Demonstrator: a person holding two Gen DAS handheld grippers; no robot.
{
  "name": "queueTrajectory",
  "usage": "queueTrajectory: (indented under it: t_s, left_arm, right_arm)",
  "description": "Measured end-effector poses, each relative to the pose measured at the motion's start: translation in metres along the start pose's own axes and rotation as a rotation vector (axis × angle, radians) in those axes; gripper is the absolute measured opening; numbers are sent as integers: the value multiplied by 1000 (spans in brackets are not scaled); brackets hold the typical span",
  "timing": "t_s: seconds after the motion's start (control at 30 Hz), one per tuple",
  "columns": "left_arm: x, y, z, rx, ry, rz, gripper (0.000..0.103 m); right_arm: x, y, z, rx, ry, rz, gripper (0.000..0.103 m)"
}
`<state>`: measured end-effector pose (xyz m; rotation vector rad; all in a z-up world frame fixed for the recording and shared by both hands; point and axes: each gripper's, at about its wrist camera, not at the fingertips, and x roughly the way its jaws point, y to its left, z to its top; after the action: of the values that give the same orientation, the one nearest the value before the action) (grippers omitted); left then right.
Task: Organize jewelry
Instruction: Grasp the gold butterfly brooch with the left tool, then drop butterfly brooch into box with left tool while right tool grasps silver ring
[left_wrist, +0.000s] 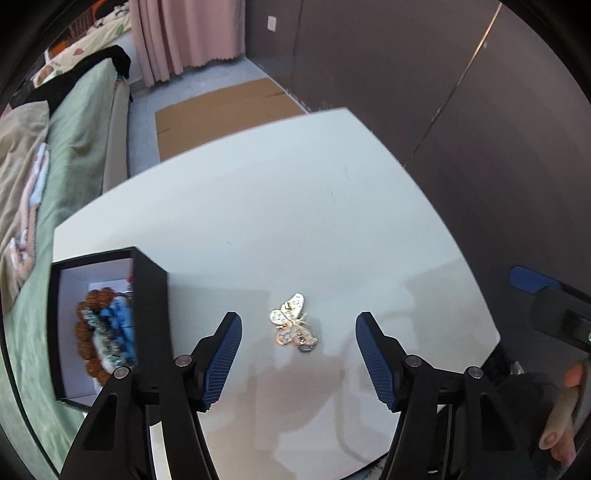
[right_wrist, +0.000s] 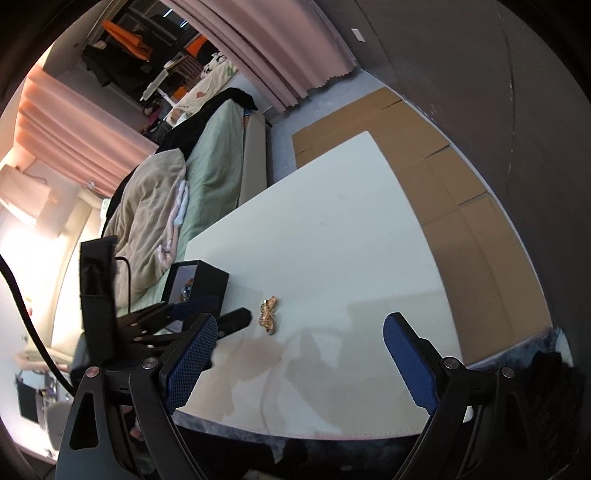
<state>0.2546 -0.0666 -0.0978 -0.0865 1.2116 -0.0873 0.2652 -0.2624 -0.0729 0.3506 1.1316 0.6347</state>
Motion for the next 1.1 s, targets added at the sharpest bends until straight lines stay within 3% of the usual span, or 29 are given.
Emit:
queueTrajectory:
  t_s: [0.23, 0.43, 0.53, 0.63, 0.67, 0.83, 1.1]
  left_arm:
    - [29, -4, 3, -25, 61, 34, 55]
    - [45, -4, 2, -29, 99, 59, 41]
    - [47, -4, 1, -27, 83, 93, 28]
    - [46, 1, 0, -38, 83, 64, 23]
    - [42, 3, 1, -35, 77, 47, 14]
    - [20, 11, 5, -10, 53, 31, 12]
    - [-9, 37, -1, -55, -25, -35, 12]
  right_arm:
    - [1, -13, -3, 38, 15, -32, 93]
    - [2, -18, -2, 63, 22, -39, 93]
    - [6, -16, -1, 67, 31, -43, 93]
    - [11, -14, -3, 71, 46, -45, 93]
    - [15, -13, -3, 73, 55, -45, 93]
    - [26, -5, -3, 60, 75, -47, 93]
    - [50, 18, -8, 10, 119, -66, 90]
